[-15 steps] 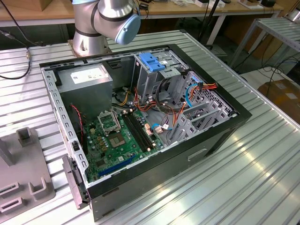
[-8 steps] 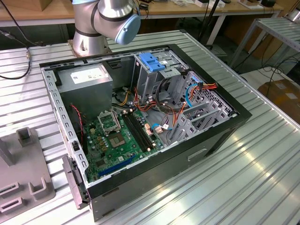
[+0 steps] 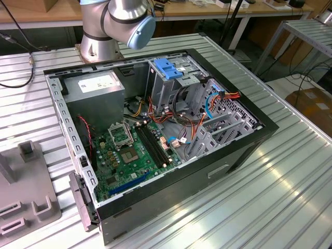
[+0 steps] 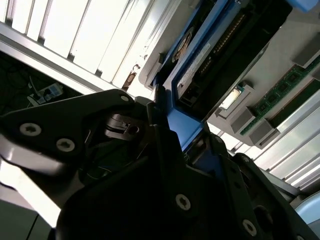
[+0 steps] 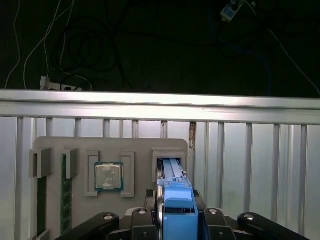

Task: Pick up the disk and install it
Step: 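Pick up the disk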

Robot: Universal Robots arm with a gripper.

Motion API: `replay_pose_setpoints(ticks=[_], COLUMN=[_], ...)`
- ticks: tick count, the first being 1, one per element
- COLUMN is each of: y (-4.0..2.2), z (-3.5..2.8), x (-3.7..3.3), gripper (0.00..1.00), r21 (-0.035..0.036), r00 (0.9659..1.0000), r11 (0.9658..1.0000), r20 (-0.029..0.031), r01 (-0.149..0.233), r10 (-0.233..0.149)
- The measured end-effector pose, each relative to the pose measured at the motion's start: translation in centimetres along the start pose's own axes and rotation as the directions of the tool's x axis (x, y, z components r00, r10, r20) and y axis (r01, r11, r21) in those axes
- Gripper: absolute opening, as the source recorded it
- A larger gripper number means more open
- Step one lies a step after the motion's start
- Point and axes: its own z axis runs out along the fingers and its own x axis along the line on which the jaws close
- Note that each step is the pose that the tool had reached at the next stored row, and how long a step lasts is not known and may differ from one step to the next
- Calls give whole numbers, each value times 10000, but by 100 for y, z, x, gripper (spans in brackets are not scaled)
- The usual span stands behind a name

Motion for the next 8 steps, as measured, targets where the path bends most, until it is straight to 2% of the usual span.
replay_pose_setpoints(ticks=[8], y=[0], z=[1], x=[0], gripper=[37], r21=[0], r00=[10000], r11=[10000], r20=[0], r01=[-25], r10=[25])
